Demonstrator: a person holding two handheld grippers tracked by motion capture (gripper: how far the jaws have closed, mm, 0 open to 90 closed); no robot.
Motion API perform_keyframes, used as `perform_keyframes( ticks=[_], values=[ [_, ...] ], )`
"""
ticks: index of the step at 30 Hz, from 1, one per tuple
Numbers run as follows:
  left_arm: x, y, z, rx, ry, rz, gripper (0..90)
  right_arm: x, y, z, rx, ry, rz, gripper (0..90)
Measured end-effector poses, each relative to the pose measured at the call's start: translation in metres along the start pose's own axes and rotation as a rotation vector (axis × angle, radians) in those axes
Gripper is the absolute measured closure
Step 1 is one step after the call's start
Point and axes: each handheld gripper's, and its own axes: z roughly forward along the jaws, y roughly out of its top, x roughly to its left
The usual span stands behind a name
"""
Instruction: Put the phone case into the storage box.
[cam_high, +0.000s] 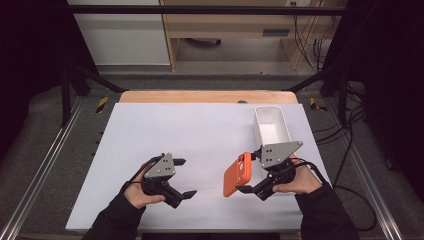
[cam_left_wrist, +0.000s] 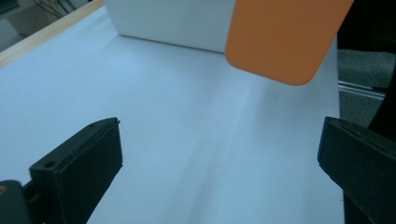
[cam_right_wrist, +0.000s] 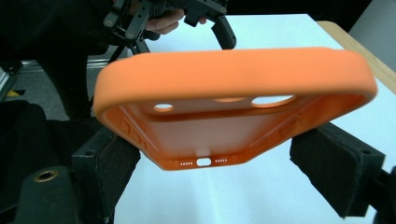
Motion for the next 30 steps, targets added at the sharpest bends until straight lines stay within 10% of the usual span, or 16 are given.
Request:
perform_keyframes(
  ticks=[14,30],
  values=[
    [0.022,-0.036,-0.035,-0.090,0.153,-0.169,0.0,-0.007,0.004,-0.014,-0.022,-0.089,0.045,16.3],
    [0.035,-0.056,-0.054,-0.098,0.257,-0.245,0.0,-0.019,0.010,-0.033,-0.053,-0.254,0.103,16.3]
  ],
)
